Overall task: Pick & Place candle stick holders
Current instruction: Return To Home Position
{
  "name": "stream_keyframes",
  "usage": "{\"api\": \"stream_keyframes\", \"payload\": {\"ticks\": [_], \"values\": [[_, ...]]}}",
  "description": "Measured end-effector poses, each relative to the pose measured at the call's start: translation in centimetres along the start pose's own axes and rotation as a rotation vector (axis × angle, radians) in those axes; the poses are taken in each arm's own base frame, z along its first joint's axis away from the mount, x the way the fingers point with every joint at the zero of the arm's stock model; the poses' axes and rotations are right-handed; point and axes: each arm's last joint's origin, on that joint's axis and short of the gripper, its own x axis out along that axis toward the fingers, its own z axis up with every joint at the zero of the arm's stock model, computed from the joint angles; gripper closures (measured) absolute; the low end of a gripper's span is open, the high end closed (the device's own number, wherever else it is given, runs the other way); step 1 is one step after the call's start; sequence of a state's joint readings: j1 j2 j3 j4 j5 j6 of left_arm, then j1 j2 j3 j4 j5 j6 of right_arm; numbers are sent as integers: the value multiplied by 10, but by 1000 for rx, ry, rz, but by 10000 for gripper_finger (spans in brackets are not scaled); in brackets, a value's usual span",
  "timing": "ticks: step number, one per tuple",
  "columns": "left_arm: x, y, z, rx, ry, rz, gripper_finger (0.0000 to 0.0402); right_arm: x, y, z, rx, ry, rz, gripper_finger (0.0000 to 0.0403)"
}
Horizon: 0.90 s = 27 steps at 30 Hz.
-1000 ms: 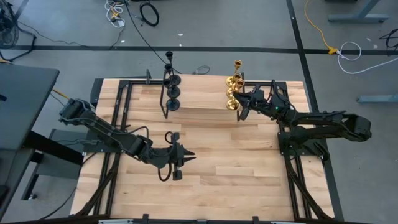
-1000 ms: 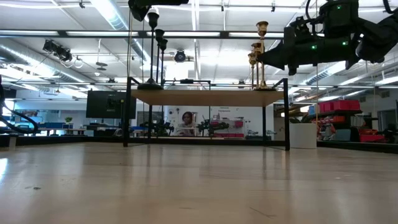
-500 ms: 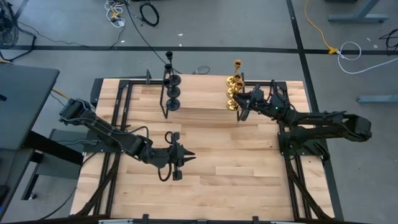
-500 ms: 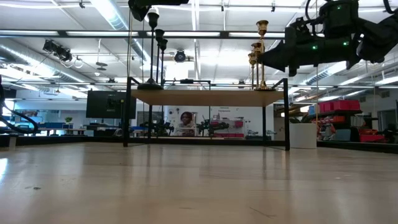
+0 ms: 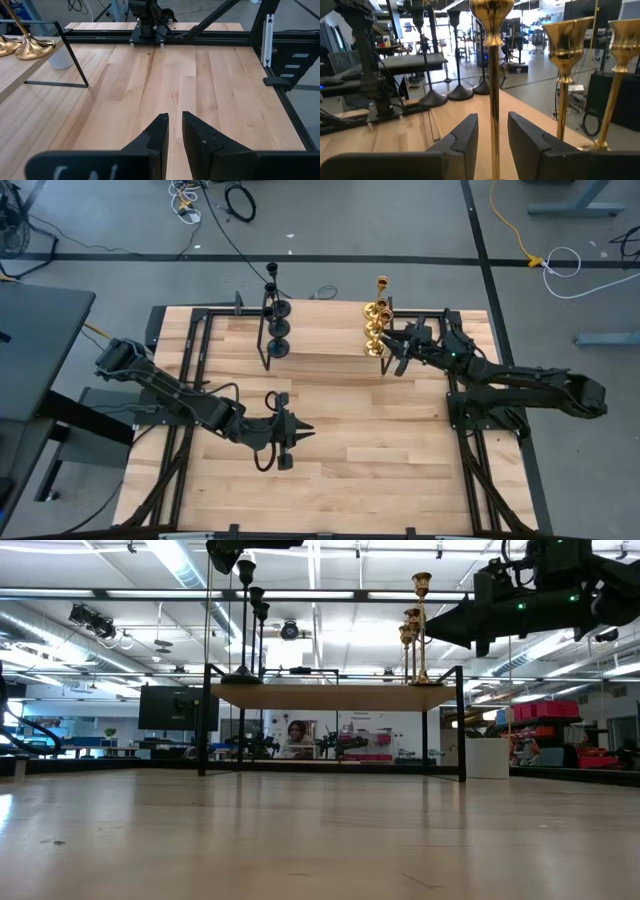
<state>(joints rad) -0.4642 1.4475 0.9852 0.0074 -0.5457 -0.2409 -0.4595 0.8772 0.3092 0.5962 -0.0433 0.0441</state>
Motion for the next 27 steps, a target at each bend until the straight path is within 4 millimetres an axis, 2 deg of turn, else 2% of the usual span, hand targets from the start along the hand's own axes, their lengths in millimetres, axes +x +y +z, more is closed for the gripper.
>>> {"api": "stream_keyframes", "payload": {"ticks": [6,10,13,18,22,27], "values": [[0,0,0,0,0,0,344,-13,1,3,1,40,9,300],[0,0,0,-1,0,0,344,-23,4,3,3,88,76,300],[0,0,0,-2,1,0,344,-30,7,1,43,138,179,300],[0,0,0,-2,2,0,344,-42,20,1,130,169,454,300],[0,0,0,-1,3,0,344,-51,29,-15,178,116,517,300],[0,0,0,-9,3,-1,344,-65,32,-46,247,-12,523,300]]}}
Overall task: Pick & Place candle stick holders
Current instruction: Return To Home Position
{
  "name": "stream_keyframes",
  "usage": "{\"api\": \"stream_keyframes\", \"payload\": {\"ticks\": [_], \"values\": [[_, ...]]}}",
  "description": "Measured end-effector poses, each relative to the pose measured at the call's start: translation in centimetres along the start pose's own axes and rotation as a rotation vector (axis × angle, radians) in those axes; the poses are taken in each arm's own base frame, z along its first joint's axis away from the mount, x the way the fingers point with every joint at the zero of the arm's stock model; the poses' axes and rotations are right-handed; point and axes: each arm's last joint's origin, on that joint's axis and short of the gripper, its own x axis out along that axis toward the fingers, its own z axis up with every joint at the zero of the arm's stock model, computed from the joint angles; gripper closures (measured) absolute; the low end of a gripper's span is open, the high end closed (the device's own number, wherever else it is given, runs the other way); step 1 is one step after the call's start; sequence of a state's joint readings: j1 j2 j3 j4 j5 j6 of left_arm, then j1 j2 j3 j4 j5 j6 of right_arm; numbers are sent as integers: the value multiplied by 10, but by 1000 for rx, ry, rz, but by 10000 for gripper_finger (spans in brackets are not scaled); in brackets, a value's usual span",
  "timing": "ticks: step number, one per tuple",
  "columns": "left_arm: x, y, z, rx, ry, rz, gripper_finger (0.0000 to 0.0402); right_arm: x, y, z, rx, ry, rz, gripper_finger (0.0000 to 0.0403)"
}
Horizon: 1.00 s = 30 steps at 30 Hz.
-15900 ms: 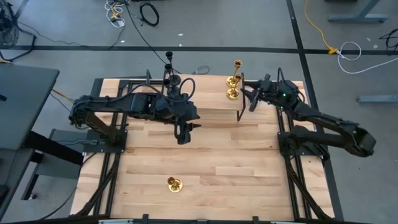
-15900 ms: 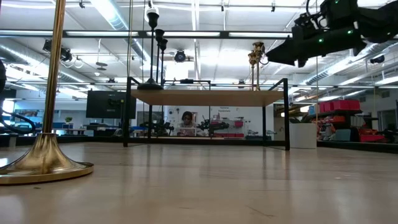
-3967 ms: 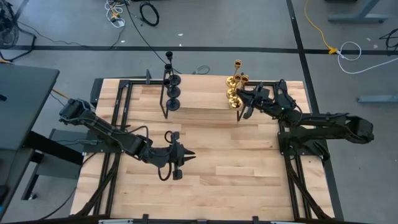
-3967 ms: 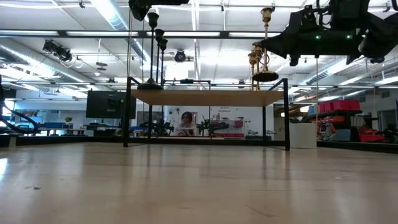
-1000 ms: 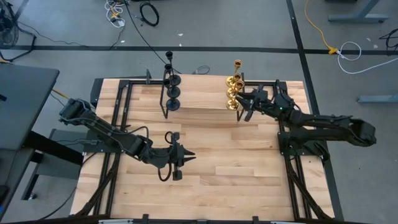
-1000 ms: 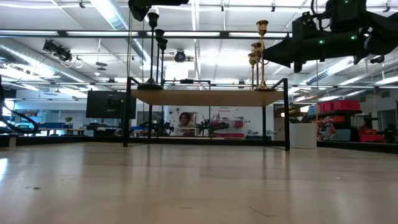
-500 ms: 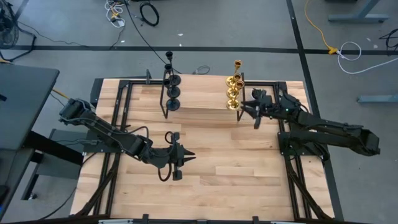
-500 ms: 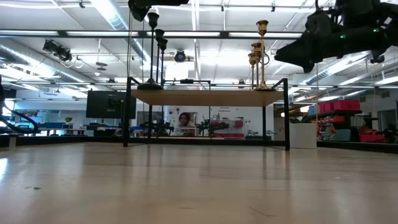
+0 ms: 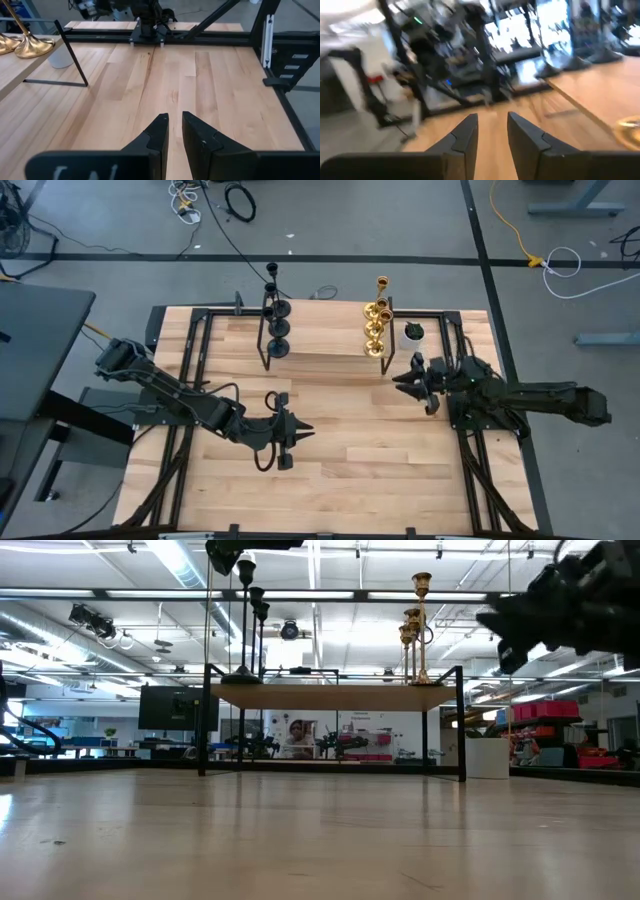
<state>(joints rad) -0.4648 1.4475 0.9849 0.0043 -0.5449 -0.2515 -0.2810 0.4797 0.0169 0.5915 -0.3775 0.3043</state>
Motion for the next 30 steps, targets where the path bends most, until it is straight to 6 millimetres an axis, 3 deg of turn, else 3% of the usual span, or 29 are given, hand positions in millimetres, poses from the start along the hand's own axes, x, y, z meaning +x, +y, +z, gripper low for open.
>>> {"api": "stream_keyframes", "payload": {"ticks": [7,11,16,19,25,30], "values": [[2,3,-8,11,12,34,344,4,32,6,-7,-86,264,300],[2,3,-6,6,-10,33,344,8,43,-4,-37,-55,195,300],[2,2,-4,0,-24,29,344,10,44,-12,-69,-34,-13,300],[2,2,-4,36,-31,29,344,10,47,-6,-80,-93,18,300],[0,5,5,78,-124,163,344,9,50,-7,-264,-80,124,300],[2,8,8,19,-142,162,344,9,51,-6,-220,-84,153,300]]}}
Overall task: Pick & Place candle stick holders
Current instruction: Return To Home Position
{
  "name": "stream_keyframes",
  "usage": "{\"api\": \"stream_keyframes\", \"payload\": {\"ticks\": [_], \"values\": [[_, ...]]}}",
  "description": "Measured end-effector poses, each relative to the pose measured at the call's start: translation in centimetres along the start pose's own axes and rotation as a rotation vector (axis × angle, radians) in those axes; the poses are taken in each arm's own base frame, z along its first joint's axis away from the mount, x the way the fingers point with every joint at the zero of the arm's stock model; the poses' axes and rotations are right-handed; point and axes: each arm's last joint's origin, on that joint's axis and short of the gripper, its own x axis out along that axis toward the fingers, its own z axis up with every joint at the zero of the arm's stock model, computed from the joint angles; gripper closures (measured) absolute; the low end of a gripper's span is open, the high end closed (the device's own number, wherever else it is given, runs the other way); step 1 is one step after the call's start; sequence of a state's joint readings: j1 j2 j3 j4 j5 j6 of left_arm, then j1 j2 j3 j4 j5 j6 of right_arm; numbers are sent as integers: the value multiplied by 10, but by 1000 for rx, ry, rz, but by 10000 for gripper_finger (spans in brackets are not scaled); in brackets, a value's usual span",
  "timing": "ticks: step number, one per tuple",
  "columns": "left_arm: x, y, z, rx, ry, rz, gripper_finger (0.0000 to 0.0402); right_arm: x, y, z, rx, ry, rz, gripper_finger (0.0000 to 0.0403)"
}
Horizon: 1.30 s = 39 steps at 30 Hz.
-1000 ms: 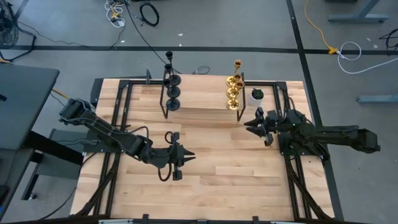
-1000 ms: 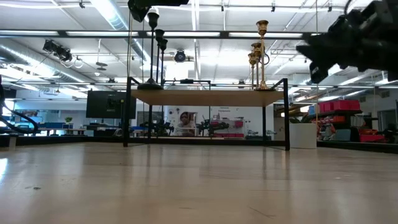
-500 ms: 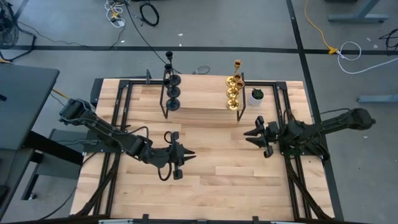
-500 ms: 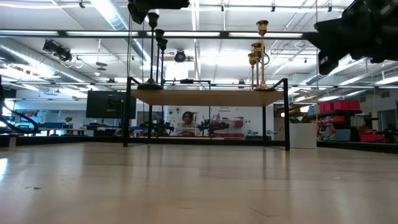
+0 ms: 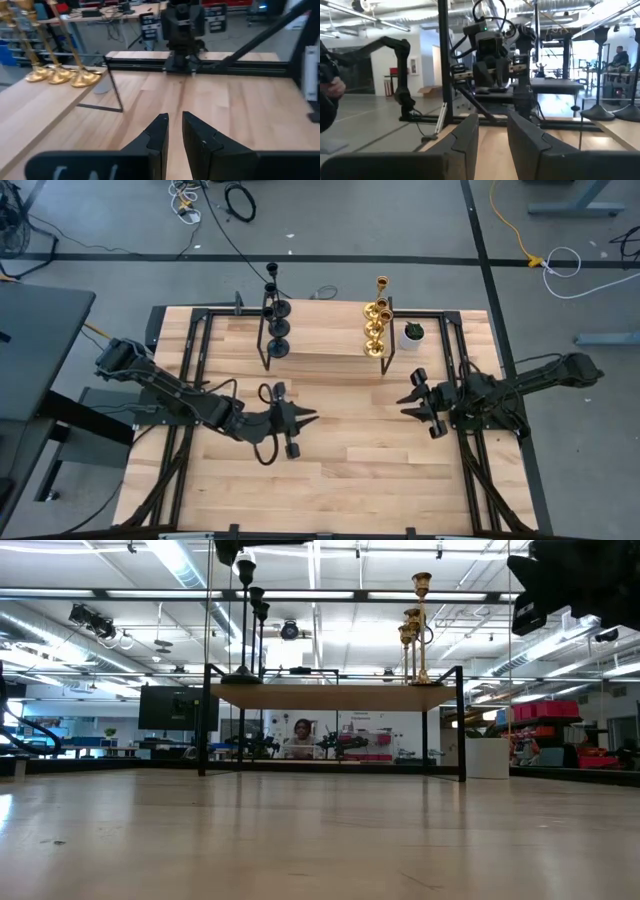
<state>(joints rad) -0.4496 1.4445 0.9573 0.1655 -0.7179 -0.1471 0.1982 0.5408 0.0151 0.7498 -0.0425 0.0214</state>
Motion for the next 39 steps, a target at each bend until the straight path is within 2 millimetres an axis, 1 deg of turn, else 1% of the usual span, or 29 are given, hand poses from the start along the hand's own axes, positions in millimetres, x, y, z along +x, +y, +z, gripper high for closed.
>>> {"api": "stream_keyframes", "payload": {"ticks": [8,15,21,23,25,26,28,30,32,34,39], "values": [[0,-3,0,-7,15,-105,344,0,0,-1,-12,6,0,300],[0,-4,-1,-7,21,-139,344,0,0,-1,-13,8,0,300],[7,7,1,-15,26,-102,344,-3,0,6,-15,-42,1,300],[-1,14,9,-25,15,-102,344,-5,0,9,-16,-71,0,300],[-11,22,19,-66,-39,-115,344,-7,0,13,-18,-101,-2,300],[-18,28,20,-88,-70,-119,344,-8,0,14,-20,-113,-4,300],[-31,40,12,-158,-168,-131,344,-10,-1,16,-24,-128,-8,300],[-46,54,-4,-234,-274,-139,344,-12,-2,18,-28,-146,-17,300],[-58,63,-17,-289,-348,-148,344,-13,-2,21,-29,-165,-21,300],[-66,70,-33,-299,-362,-157,344,-14,-3,22,-28,-177,-40,300],[-79,90,-79,-265,-315,-144,344,-16,-3,24,-28,-191,-43,300]]}}
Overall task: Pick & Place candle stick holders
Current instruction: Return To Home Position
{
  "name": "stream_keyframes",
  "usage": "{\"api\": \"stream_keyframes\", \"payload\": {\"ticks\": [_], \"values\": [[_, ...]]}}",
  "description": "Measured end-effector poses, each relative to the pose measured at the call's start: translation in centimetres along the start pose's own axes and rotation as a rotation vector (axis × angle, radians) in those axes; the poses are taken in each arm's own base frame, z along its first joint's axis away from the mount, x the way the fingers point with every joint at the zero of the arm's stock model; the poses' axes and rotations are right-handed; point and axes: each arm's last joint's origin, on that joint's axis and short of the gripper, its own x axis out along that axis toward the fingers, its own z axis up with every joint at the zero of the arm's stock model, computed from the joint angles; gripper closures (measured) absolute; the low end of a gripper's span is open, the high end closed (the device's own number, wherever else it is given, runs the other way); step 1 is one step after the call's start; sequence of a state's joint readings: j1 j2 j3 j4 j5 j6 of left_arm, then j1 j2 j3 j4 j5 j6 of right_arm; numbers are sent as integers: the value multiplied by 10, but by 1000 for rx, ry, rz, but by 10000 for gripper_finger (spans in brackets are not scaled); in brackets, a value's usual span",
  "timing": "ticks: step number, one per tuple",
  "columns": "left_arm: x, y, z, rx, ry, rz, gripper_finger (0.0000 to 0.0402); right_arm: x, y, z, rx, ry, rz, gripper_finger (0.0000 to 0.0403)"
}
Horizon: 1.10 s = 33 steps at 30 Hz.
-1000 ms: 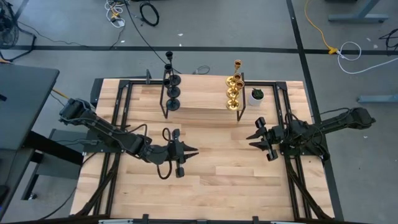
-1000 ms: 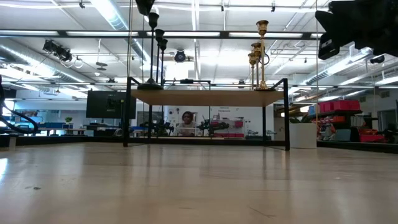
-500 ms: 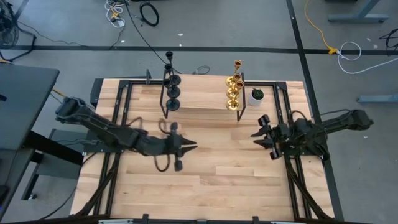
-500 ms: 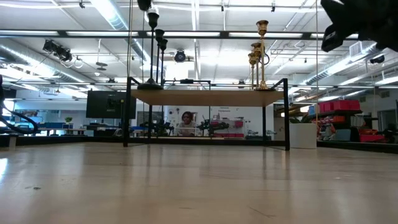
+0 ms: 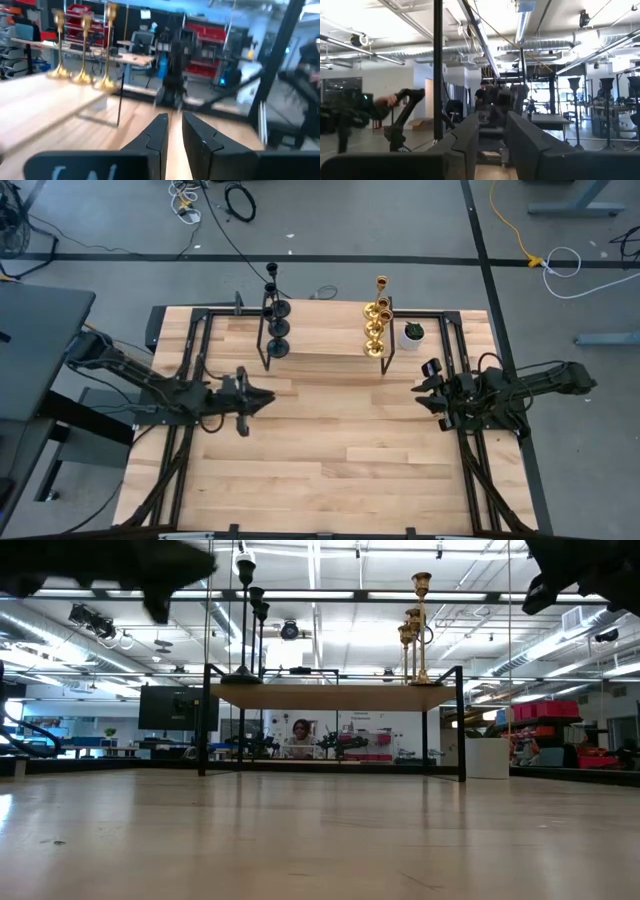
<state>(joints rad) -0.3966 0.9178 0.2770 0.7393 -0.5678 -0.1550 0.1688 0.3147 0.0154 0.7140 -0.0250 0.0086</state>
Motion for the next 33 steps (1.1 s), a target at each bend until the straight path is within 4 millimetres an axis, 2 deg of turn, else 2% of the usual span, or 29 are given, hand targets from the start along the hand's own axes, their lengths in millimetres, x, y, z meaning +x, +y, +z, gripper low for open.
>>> {"api": "stream_keyframes", "payload": {"ticks": [8,14,19,23,33], "values": [[-38,39,-65,109,170,55,344,-5,0,9,-2,-74,-1,300],[-48,48,-77,202,335,93,344,-14,1,20,-4,-168,2,300],[-55,51,-69,185,309,89,344,-24,1,32,-7,-275,1,300],[-60,51,-53,103,179,69,344,-26,1,38,-9,-344,9,300],[-76,61,-20,-70,-116,68,344,-25,1,37,-11,-329,20,300]]}}
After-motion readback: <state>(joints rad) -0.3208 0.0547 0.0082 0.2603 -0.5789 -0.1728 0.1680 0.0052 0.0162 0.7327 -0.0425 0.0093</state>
